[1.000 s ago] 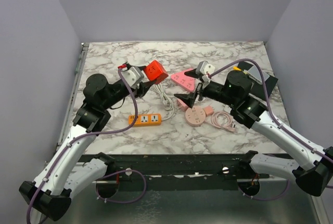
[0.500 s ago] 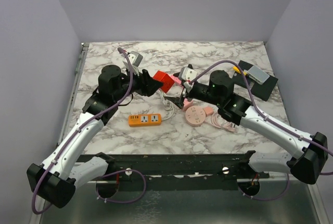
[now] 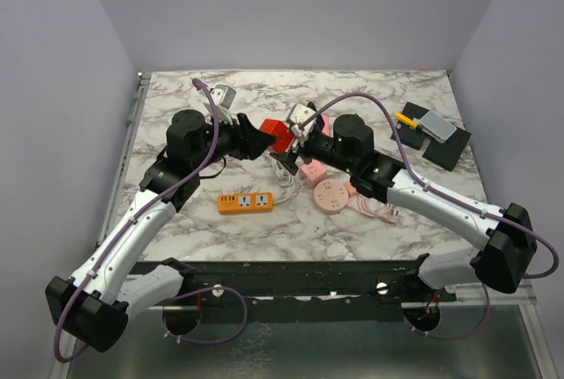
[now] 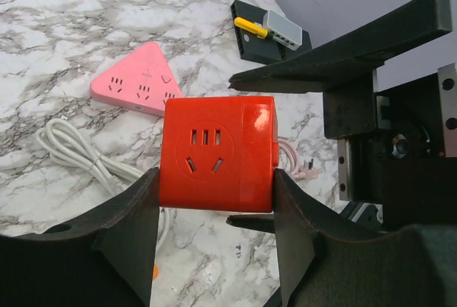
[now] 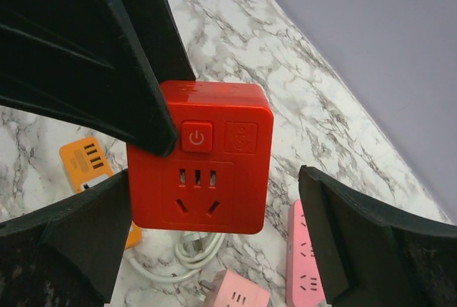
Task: Insert the plug
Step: Pick up the plug from the center of the board.
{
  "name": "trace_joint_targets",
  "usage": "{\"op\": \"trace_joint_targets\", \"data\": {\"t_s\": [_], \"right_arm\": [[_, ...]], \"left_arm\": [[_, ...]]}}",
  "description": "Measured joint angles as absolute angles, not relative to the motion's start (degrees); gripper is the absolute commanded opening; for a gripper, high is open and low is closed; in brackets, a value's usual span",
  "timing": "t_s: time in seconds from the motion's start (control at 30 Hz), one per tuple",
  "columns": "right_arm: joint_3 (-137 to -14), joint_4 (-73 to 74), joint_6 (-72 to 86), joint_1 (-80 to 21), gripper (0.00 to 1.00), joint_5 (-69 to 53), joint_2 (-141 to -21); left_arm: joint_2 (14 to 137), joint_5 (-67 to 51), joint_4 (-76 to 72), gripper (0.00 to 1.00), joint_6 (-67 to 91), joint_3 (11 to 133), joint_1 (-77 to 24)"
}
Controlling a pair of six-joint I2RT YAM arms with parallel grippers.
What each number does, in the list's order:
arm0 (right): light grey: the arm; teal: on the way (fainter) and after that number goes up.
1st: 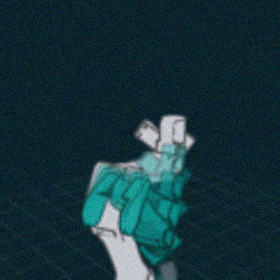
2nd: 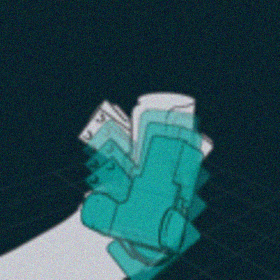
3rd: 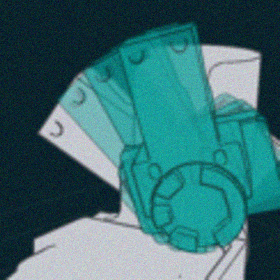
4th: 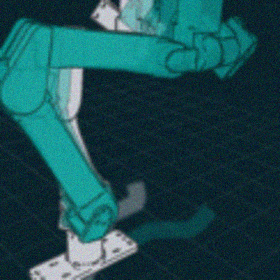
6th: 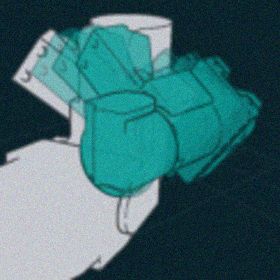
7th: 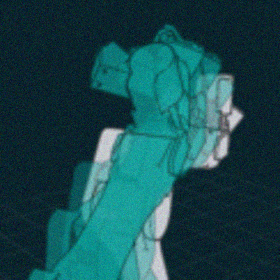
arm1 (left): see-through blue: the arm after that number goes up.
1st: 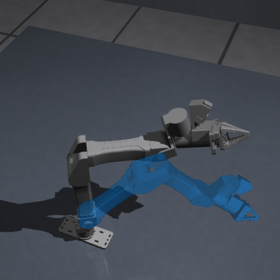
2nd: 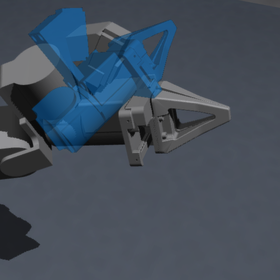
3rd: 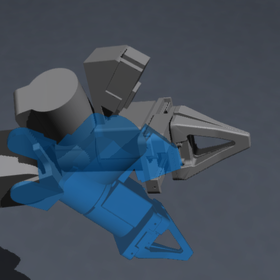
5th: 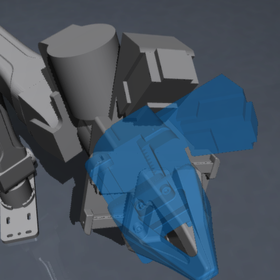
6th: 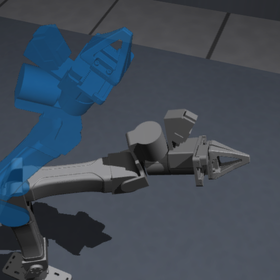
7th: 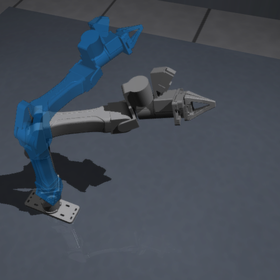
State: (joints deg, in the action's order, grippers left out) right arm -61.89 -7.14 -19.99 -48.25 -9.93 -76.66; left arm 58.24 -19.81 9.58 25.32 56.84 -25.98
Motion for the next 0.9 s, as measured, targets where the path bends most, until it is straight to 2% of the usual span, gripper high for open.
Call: {"op": "trace_joint_targets", "data": {"t_s": [0.13, 0.37, 0.47, 0.57, 0.6, 0.63, 0.7, 0.73, 0.77, 0.9], "right_arm": [[-62.2, -8.0, -18.7, -48.9, 0.98, -8.3, -78.9], [-62.8, -9.8, -17.1, -49.9, 0.76, -6.7, -81.0], [-63.6, -10.2, -16.5, -49.9, 0.62, -6.5, -81.5], [-64.5, -10.2, -16.5, -49.9, 0.39, -6.1, -82.1], [-64.6, -10.2, -16.4, -49.9, 0.32, -6.1, -82.2], [-64.8, -10.2, -16.3, -49.9, 0.26, -6.1, -82.3], [-65.2, -10.0, -16.5, -49.9, 0.14, -6.1, -82.5], [-65.3, -9.8, -16.5, -49.9, 0.08, -6.1, -82.6], [-65.5, -9.5, -16.5, -49.9, 0.05, -6.1, -82.6], [-65.5, -8.0, -16.2, -49.9, 0.01, -5.8, -82.6]], "left_arm": [[58.2, -19.6, 9.6, 0.0, 26.0, 56.8, -26.0], [58.2, -19.2, 9.6, 0.0, 27.0, 56.6, -26.0], [58.2, -18.7, 9.6, 0.0, 27.4, 56.1, -26.0], [58.1, -18.4, 9.1, 0.0, 28.2, 55.8, -25.9], [57.9, -18.3, 9.1, 0.04, 28.4, 55.8, -25.8], [57.8, -18.2, 9.1, 0.21, 28.5, 55.7, -25.7], [57.7, -18.1, 9.1, 0.76, 29.0, 55.7, -25.6], [57.7, -18.1, 9.0, 0.96, 29.2, 55.7, -25.6], [57.7, -18.0, 9.0, 0.99, 29.2, 55.7, -25.6], [57.7, -17.4, 9.3, 0.99, 30.0, 55.9, -25.1]]}}
